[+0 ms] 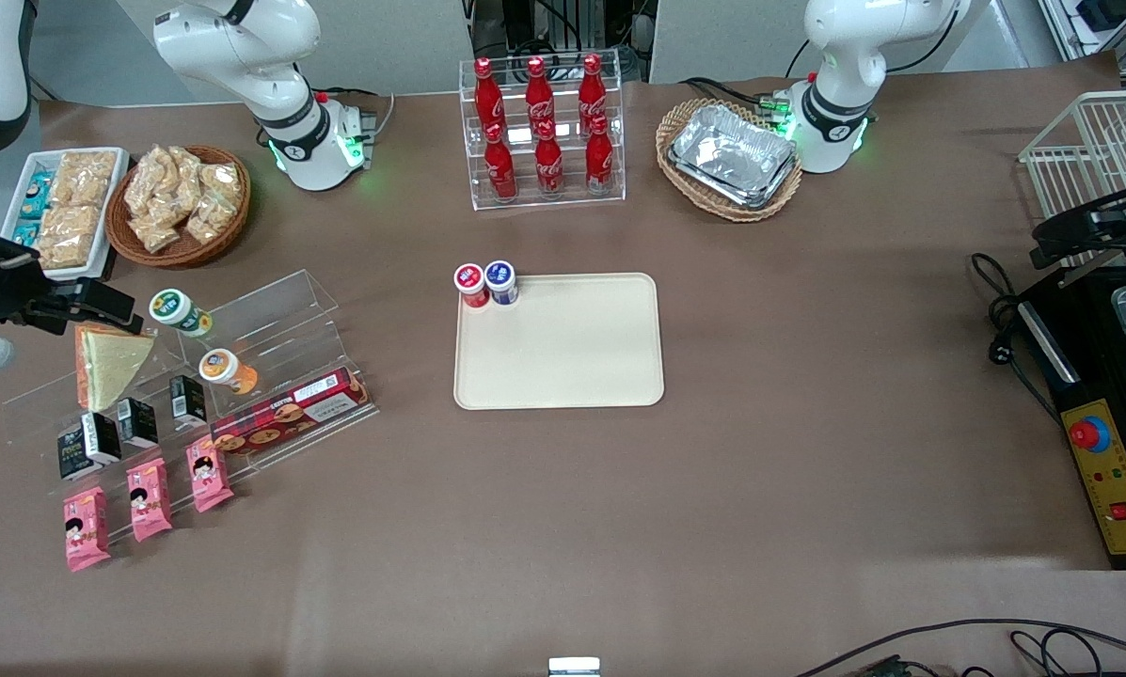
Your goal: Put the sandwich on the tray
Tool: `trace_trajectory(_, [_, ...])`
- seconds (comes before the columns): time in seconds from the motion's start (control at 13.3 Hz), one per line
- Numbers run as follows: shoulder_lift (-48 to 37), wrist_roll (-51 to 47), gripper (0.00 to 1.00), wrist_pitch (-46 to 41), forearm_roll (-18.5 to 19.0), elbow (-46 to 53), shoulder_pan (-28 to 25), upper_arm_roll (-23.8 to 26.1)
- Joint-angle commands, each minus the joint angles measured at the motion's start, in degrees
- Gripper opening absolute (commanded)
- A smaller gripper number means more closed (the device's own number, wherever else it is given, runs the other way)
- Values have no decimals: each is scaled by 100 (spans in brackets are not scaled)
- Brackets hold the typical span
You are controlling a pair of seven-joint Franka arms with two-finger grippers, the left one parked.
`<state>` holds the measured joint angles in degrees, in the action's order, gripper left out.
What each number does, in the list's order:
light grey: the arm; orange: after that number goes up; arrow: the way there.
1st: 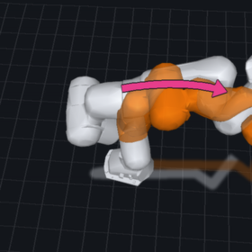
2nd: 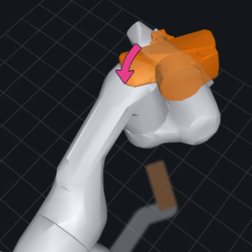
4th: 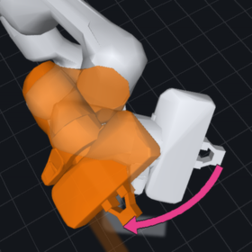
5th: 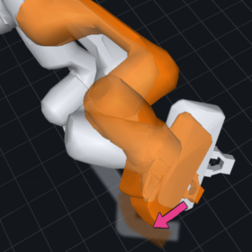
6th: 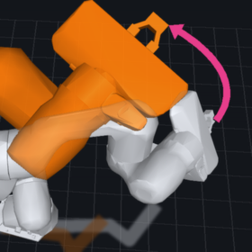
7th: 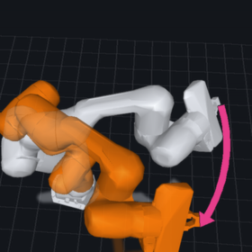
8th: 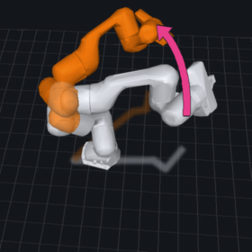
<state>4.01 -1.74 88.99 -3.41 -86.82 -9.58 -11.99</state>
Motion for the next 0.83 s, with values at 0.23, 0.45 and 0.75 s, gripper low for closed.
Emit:
trace_trajectory(0.23, [-40, -151, 100, -119, -151, 52, 9, 4])
trace_trajectory(0.45, [-110, -186, 100, -136, -81, -1, 18, -31])
trace_trajectory(0.75, [-190, -966, 100, -365, 288, -107, 271, -102])
